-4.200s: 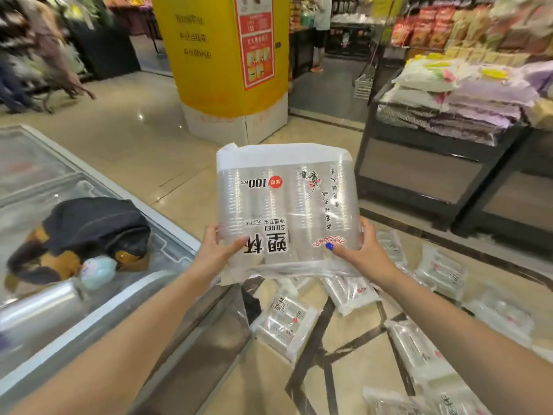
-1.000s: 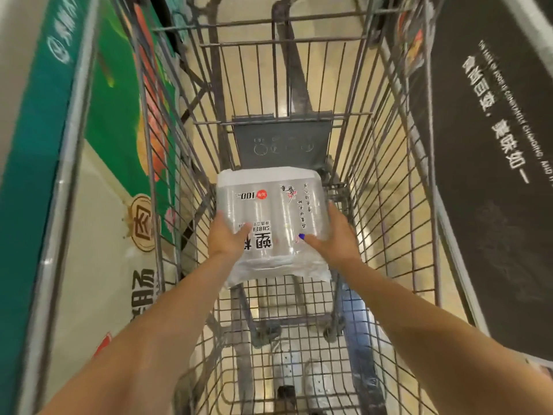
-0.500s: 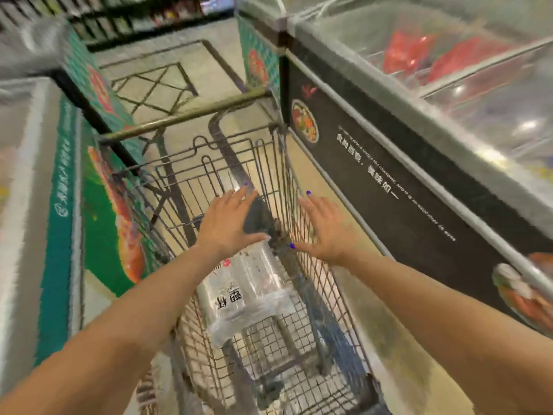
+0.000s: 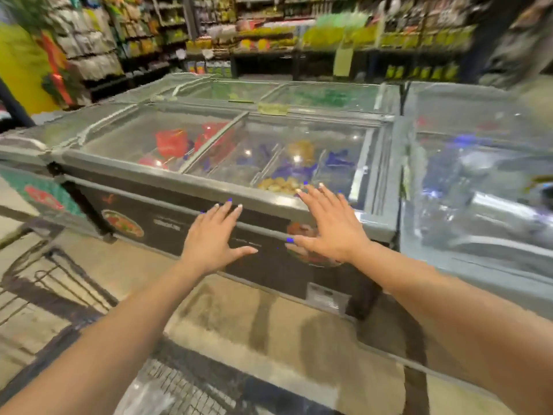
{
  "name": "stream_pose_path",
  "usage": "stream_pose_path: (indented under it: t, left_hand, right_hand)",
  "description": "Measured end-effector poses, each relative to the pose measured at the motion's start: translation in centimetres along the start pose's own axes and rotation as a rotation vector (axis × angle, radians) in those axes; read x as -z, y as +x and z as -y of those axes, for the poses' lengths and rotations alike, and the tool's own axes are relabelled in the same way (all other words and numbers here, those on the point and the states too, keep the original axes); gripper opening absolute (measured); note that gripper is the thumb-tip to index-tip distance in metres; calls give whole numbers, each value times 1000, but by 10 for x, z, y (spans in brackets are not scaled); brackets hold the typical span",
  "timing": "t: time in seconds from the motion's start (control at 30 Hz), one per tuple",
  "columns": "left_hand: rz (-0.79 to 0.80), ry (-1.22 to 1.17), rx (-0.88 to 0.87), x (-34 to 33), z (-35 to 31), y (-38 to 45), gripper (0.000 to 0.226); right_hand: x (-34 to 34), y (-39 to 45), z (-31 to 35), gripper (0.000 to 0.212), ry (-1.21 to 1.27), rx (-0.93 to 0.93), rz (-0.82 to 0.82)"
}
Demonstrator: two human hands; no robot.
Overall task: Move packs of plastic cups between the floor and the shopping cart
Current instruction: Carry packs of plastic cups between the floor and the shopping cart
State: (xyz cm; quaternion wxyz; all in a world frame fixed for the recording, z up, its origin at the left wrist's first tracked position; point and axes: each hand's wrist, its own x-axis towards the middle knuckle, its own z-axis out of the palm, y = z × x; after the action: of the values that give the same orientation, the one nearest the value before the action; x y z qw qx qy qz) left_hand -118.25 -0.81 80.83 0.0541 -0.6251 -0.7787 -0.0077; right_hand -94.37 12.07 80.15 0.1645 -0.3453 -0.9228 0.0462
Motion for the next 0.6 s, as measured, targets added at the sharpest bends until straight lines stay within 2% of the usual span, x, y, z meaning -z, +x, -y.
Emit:
stream_pose_path:
  t: [0.2,0.3,0.43,0.6]
  left_hand:
    - [-72,-78,-313,28,-231,74,119]
    - [-104,-147,-484,40,-352,85,112]
    - [-86,-204,-735,40,-499,71,98]
    - [-35,-174,-1050,39,-665,43,99]
  right_hand:
    - [106,-141,-166,99,-140,-304,-81]
    - [151,-228,-231,99,-221,-479,-113]
    - [198,-349,-292,97,-279,-708,-145]
    - [237,-494,-342,94,-257,-1096,-261]
